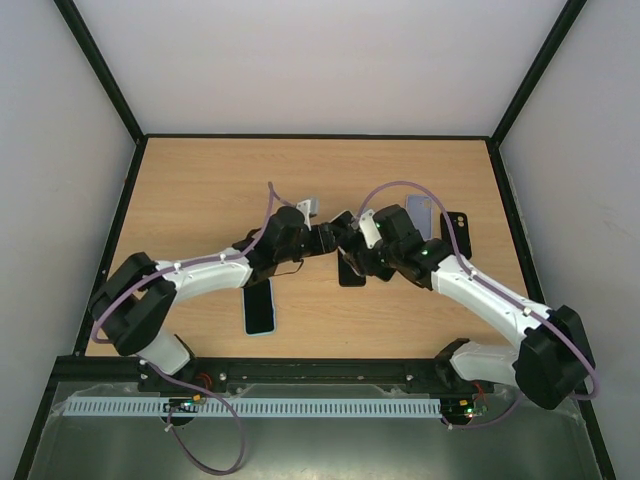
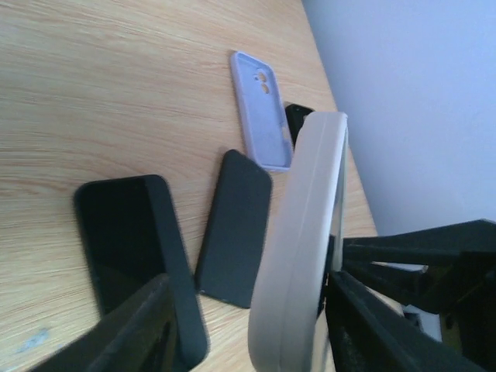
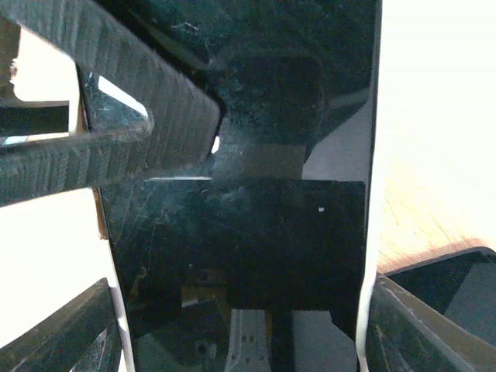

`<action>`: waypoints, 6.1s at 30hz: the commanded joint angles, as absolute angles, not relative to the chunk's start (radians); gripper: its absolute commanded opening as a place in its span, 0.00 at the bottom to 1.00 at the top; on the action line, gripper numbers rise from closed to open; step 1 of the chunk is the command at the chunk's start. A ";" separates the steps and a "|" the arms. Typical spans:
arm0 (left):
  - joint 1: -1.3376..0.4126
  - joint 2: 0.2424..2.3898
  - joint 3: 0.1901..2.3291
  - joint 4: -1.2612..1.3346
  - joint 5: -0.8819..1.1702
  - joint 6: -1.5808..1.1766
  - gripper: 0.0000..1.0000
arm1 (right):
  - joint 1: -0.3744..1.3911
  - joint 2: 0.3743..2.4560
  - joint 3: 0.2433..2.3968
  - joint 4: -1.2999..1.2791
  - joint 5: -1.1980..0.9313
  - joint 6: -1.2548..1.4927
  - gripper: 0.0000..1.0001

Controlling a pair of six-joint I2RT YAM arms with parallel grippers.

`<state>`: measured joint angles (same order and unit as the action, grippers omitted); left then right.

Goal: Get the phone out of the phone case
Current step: Pick up the phone at the center of the board, then remove the phone case from the phone.

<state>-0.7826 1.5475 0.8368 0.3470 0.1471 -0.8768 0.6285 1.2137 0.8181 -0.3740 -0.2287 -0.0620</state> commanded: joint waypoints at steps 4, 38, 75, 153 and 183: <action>-0.793 1.597 0.889 0.475 0.209 -0.908 0.35 | 0.618 1.158 0.819 -0.281 -0.223 0.018 0.31; -0.529 1.265 0.909 0.267 1.057 -0.375 0.02 | 0.445 1.007 0.940 -0.734 -1.017 -0.562 0.81; -0.620 1.297 0.969 0.369 1.241 -0.494 0.02 | 0.498 1.173 1.080 -1.084 -1.211 -0.918 0.07; -0.552 1.235 0.872 0.469 1.177 -0.516 0.03 | 0.489 1.200 1.086 -1.054 -1.161 -0.893 0.39; -0.615 1.264 0.916 0.403 1.315 -0.545 0.02 | 0.489 1.146 1.027 -0.806 -0.880 -0.808 0.17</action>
